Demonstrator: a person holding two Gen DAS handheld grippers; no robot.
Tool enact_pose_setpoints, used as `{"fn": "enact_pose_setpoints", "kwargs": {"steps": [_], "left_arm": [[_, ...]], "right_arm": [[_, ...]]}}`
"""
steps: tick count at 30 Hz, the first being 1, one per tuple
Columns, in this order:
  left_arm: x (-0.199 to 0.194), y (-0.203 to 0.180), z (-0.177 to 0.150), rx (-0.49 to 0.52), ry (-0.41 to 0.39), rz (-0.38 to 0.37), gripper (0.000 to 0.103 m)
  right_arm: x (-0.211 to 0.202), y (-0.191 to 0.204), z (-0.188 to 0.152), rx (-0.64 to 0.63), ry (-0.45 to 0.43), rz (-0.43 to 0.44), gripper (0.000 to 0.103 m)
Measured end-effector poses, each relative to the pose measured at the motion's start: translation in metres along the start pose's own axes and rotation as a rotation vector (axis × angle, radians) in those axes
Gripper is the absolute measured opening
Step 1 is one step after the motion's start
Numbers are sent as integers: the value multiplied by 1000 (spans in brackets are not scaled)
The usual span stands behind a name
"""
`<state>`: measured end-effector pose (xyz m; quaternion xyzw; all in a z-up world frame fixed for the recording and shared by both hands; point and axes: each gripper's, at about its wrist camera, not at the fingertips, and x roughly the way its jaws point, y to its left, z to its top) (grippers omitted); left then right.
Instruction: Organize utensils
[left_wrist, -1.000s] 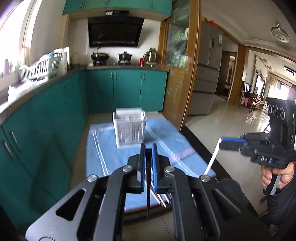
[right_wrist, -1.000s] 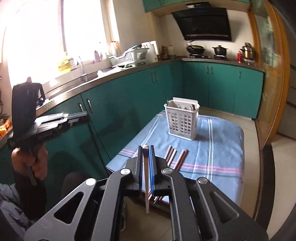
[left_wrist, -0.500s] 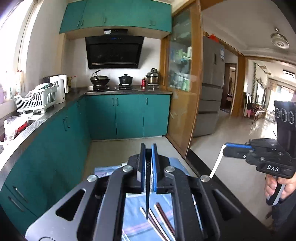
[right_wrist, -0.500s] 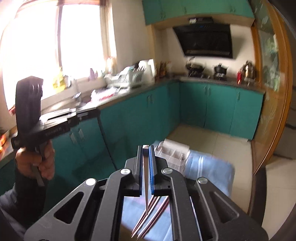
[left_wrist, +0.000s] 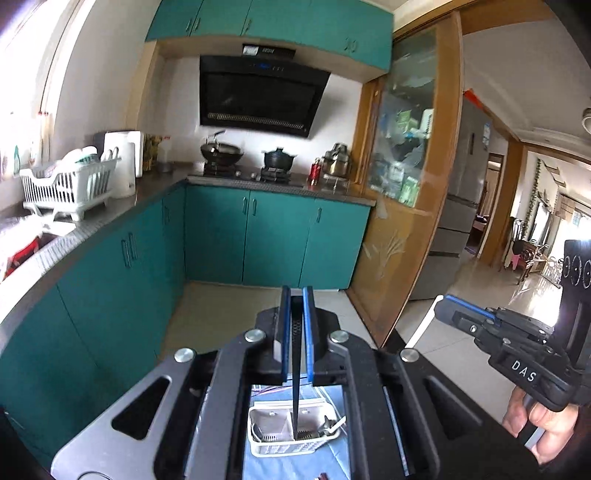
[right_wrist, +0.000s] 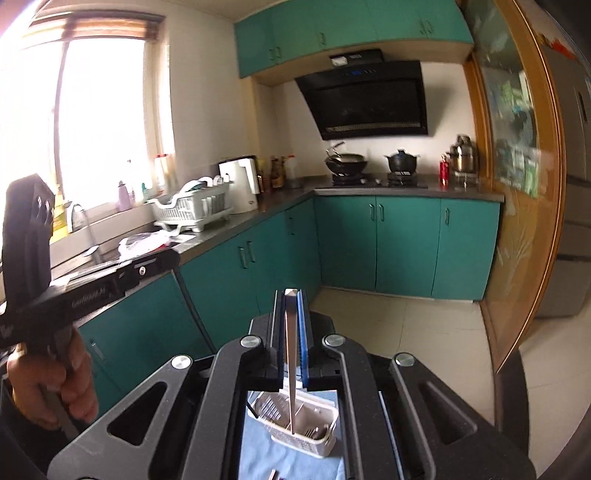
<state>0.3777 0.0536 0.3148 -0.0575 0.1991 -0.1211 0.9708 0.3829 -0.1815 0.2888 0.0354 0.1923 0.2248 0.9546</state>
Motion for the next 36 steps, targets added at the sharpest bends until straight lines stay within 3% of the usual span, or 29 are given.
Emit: {"fn": "enact_pose_setpoints", "kwargs": {"steps": [10, 17, 18, 19, 20, 21, 23, 25, 27, 29, 33, 36], "left_arm": [[104, 30, -85, -12, 59, 49, 6], [129, 33, -125, -21, 83, 30, 7], [128, 33, -127, -16, 77, 32, 19], [123, 34, -128, -6, 65, 44, 48], [116, 33, -127, 0, 50, 54, 63], [104, 33, -127, 4, 28, 60, 75], [70, 35, -126, 3, -12, 43, 78], [21, 36, -131, 8, -56, 39, 88], [-19, 36, -144, 19, -91, 46, 96], [-62, 36, -169, 28, -104, 72, 98], [-115, 33, -237, -25, -12, 70, 99], [-136, 23, -285, -57, 57, 77, 99]], "right_arm": [[89, -19, -67, 52, 73, -5, 6], [120, -20, -103, 55, 133, -6, 7], [121, -22, -105, 58, 137, -10, 12], [118, -24, -107, 65, 134, -19, 19], [113, -26, -107, 71, 128, -26, 36], [102, -28, -107, 84, 110, -35, 45], [74, -31, -107, 93, 65, -28, 45], [33, -30, -111, 87, 26, -47, 46], [-19, -25, -125, 81, -25, -45, 63], [-63, -20, -146, 79, -64, -75, 76], [-118, -8, -205, 98, -34, -107, 78], [-139, 7, -263, 128, 38, -126, 79]]}}
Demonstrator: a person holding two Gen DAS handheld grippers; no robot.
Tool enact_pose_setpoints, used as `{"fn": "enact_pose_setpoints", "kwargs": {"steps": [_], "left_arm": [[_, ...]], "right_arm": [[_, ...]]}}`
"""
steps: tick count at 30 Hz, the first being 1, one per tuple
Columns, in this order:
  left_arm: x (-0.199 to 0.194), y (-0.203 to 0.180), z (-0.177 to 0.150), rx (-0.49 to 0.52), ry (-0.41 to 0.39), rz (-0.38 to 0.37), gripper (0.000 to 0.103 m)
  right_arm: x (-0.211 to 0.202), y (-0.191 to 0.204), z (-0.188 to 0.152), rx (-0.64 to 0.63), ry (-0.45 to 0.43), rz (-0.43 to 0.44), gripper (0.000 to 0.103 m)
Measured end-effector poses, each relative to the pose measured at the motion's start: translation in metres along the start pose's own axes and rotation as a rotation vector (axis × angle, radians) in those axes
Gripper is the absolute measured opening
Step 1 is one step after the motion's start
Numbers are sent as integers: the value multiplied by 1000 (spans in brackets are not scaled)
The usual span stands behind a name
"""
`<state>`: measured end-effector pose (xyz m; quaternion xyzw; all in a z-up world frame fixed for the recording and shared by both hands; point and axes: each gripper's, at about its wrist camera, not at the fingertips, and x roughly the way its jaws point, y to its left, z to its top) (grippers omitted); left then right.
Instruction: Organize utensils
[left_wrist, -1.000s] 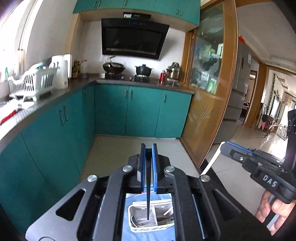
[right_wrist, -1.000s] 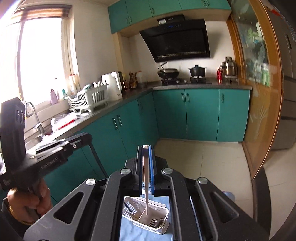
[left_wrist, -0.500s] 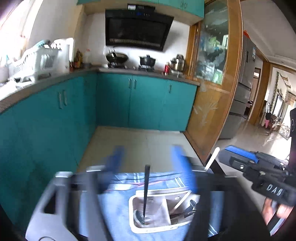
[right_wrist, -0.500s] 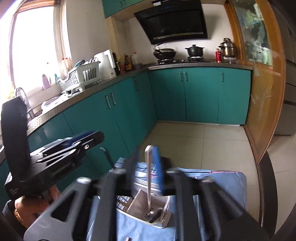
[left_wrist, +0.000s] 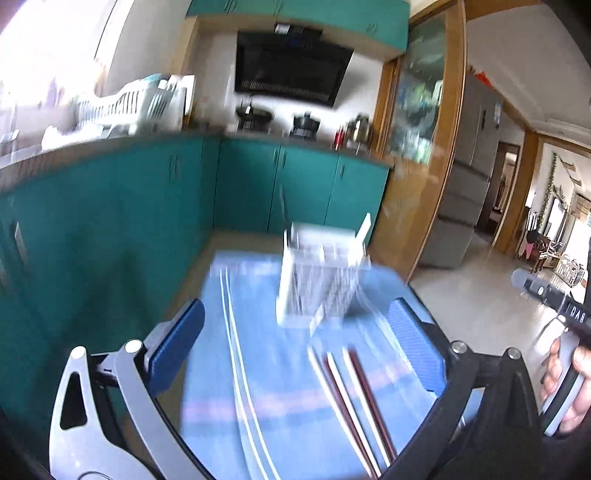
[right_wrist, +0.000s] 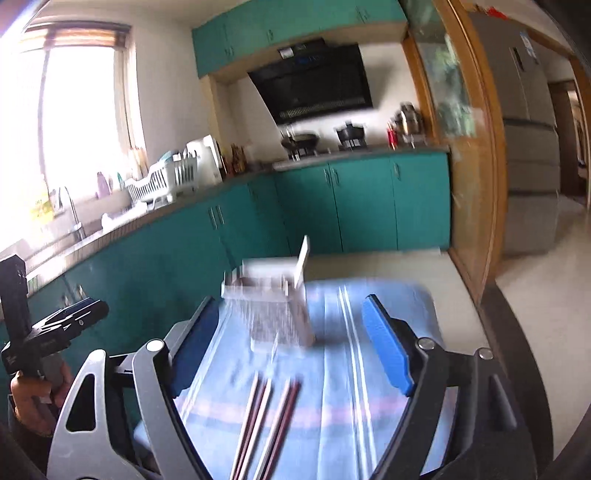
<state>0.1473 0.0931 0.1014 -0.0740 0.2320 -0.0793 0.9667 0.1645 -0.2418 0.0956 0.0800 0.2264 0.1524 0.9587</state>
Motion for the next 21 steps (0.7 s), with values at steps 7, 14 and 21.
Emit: {"fn": "enact_pose_setpoints", "kwargs": {"steps": [7, 14, 21], "left_arm": [[-29, -34, -85, -18, 103, -19, 99], [-30, -46, -126, 15, 205, 9, 99], [-40, -48, -127, 9, 220, 3, 99]], "right_arm": [[-12, 24, -90, 8, 127, 7, 79], [-25, 38, -116, -3, 148, 10, 82], [-35, 39, -115, 11, 146, 12, 82]]}}
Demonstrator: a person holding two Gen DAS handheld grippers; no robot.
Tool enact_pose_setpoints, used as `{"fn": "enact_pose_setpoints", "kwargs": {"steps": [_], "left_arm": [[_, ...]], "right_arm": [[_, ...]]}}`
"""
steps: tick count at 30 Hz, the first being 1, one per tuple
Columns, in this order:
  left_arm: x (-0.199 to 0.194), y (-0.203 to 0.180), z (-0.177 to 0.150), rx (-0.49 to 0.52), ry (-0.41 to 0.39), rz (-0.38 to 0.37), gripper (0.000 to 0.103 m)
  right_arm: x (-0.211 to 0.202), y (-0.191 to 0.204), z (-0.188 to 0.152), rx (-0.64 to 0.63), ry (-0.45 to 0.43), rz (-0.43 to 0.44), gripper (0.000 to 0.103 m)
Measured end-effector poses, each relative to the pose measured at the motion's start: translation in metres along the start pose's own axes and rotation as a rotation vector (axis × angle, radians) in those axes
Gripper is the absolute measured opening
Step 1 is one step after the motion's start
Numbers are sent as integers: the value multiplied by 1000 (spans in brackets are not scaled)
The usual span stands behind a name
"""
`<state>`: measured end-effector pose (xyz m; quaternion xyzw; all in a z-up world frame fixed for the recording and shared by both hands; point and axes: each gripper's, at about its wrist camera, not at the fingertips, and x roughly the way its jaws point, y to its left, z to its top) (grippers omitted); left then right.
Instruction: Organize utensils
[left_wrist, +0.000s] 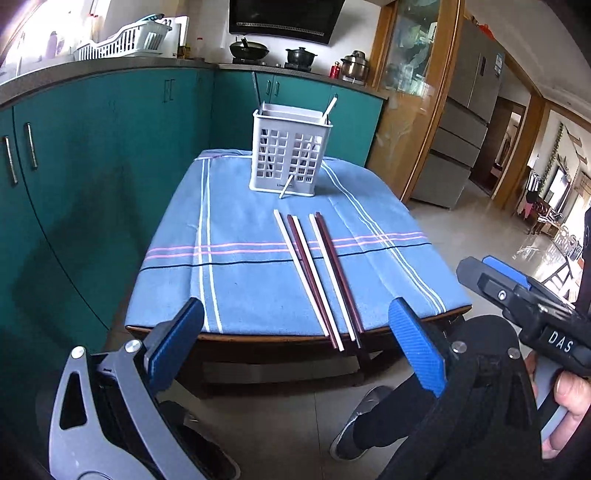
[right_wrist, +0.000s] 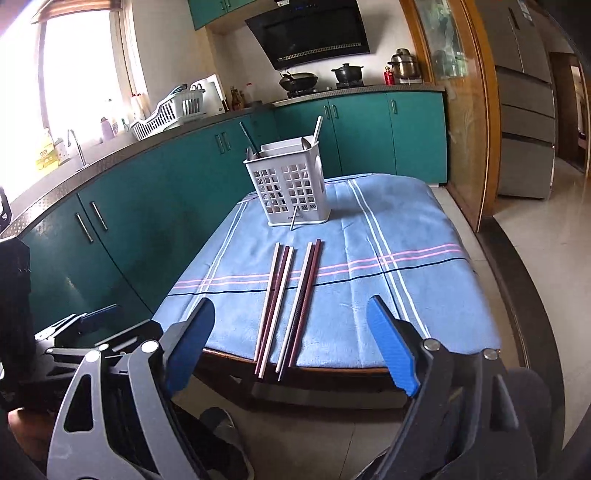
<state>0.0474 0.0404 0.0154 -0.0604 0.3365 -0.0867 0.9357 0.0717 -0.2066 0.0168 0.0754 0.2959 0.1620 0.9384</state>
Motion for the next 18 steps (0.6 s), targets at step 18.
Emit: {"fn": "enact_pose_setpoints", "kwargs": {"steps": [18], "left_arm": [[-1, -8, -2, 19, 4, -19, 99]], "right_arm": [[-6, -1, -8, 1, 2, -10, 82]]}}
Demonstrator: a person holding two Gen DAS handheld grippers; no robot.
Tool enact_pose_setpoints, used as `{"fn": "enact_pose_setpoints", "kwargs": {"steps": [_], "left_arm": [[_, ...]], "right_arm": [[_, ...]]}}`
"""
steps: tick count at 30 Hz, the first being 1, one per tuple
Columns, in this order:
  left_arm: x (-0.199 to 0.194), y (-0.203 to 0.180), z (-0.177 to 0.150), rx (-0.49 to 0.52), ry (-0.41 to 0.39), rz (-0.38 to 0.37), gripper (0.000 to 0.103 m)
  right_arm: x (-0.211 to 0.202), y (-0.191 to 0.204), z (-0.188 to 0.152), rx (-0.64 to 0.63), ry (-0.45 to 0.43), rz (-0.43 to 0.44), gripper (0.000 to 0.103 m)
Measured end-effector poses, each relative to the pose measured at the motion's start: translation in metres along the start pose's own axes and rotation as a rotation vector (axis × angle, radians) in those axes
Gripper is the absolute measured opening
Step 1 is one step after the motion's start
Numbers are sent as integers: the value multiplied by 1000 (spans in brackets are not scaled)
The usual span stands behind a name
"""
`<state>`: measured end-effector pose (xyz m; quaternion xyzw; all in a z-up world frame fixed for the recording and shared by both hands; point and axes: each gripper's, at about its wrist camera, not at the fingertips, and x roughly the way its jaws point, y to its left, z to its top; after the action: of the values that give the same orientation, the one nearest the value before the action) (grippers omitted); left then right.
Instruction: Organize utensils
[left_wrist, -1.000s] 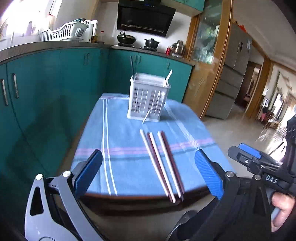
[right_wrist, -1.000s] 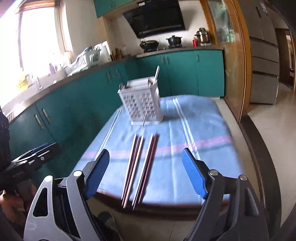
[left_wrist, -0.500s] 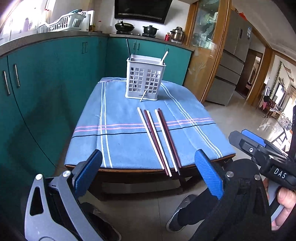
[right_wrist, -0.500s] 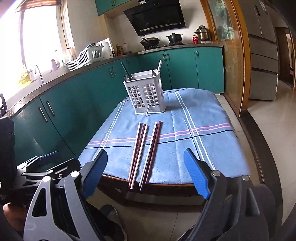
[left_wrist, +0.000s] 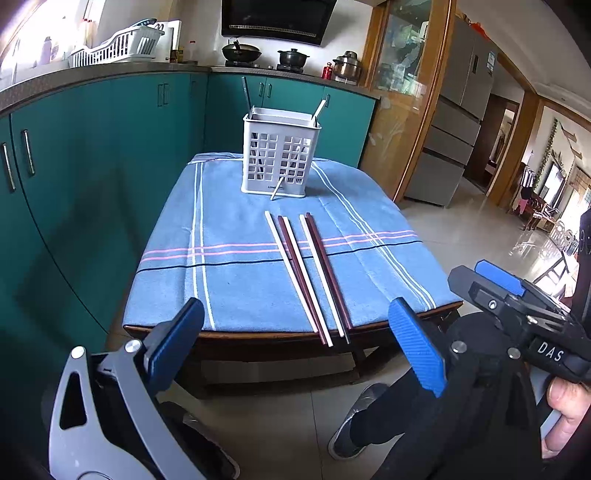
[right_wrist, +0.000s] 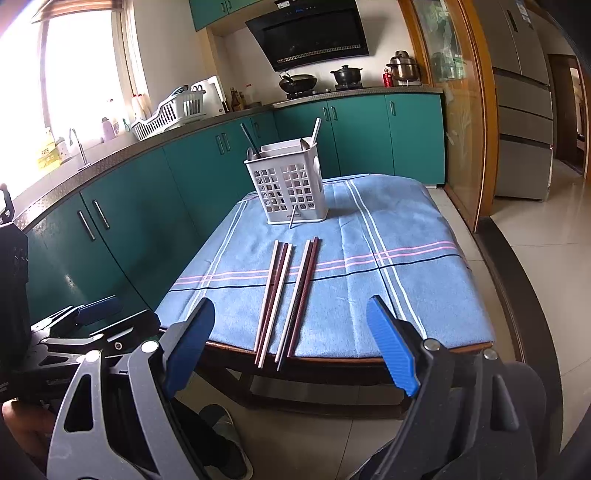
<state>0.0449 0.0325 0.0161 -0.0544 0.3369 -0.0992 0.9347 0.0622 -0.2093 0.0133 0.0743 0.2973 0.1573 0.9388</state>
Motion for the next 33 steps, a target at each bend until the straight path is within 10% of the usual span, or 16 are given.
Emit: {"fn": "enact_pose_setpoints", "kwargs": {"steps": [16, 25, 33], "left_arm": [[102, 23, 63, -36, 123, 28, 95], [233, 37, 122, -74, 284, 86, 60], [294, 52, 123, -102, 373, 111, 58]], "right_arm": [[79, -33, 38, -5, 97, -38, 82], [208, -51, 84, 33, 250, -23, 53], [288, -44, 93, 12, 350, -65, 36]]}}
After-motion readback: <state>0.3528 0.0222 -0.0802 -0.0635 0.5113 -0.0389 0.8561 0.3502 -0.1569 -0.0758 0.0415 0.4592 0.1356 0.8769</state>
